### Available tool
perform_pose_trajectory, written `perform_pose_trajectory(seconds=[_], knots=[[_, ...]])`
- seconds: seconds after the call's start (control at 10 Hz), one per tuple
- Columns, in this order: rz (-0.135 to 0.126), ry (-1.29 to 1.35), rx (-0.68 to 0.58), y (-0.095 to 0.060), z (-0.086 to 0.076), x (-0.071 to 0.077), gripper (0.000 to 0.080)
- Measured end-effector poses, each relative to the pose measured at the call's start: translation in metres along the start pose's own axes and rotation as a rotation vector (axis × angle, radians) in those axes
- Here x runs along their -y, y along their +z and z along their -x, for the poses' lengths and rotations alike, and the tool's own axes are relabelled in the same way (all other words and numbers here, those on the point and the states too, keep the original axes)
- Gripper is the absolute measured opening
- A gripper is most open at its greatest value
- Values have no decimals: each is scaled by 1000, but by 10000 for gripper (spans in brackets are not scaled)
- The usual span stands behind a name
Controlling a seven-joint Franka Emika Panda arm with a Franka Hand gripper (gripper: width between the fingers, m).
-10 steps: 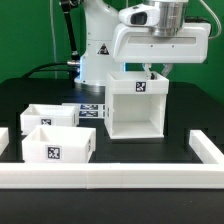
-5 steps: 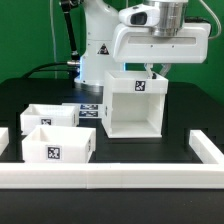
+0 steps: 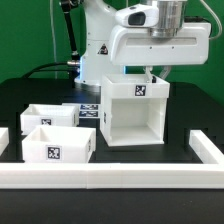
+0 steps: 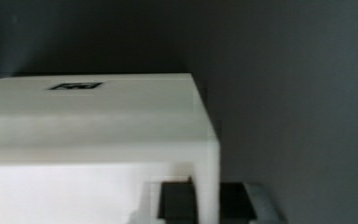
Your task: Assemble drawer
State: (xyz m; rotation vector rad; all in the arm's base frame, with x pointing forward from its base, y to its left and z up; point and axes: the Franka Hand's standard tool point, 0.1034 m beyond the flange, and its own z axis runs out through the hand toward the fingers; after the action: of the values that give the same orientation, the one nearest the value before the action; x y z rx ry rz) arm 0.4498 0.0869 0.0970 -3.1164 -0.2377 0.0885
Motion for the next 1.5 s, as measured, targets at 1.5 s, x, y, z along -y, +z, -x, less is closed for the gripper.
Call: perform_pose_trajectory(seconds=[1.5], knots=[[-74,398,-96,-7,-99,-3,38]])
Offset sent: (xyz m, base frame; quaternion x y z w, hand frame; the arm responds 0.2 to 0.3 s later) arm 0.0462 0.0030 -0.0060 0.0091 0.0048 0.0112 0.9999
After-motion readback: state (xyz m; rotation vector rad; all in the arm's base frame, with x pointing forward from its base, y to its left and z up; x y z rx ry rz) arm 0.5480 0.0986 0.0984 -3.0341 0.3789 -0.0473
